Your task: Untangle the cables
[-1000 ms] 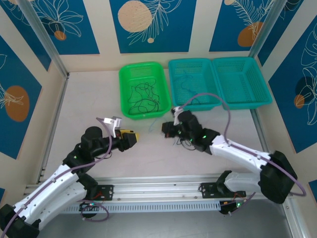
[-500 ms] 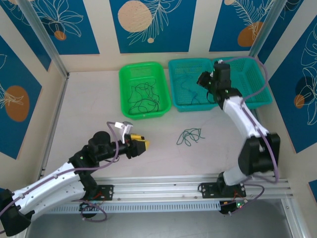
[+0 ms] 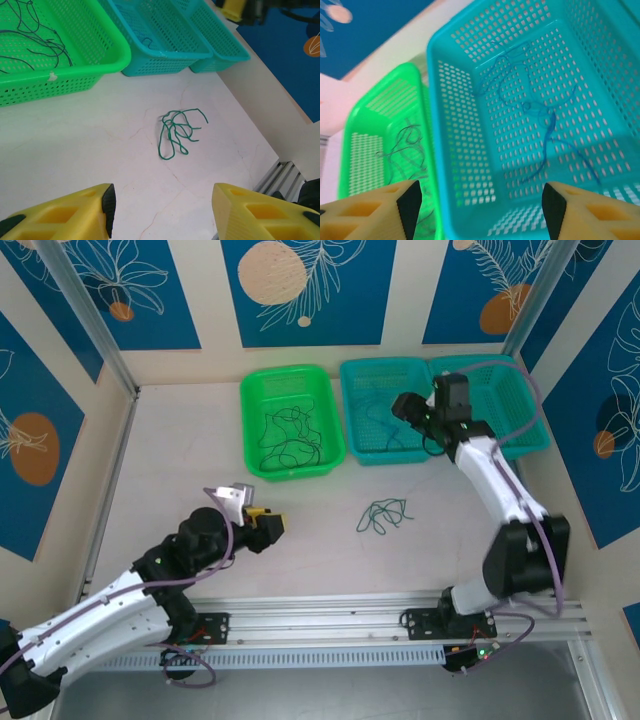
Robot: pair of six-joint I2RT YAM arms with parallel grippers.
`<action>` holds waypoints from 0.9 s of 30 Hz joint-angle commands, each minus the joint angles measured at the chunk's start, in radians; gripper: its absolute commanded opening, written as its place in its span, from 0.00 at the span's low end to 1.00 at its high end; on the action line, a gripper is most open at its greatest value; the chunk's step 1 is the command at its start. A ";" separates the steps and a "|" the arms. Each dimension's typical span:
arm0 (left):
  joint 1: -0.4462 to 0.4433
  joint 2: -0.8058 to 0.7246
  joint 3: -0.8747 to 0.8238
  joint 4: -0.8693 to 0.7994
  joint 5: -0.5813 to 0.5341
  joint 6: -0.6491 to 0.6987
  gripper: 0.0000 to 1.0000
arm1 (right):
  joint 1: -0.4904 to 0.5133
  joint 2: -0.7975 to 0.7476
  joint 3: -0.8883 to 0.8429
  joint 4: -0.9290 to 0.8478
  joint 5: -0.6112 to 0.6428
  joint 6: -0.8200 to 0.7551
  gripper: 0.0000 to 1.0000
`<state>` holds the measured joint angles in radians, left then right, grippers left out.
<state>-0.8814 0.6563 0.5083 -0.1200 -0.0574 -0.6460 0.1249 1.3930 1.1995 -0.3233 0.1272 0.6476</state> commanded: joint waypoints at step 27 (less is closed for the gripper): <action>-0.008 0.119 0.050 -0.076 0.008 0.133 0.99 | 0.018 -0.215 -0.660 0.104 -0.127 0.171 0.24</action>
<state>-0.8822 0.7898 0.5674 -0.1780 -0.0532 -0.5140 0.1383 1.1339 0.4831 -0.2535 -0.0051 0.8322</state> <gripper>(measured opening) 0.984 0.336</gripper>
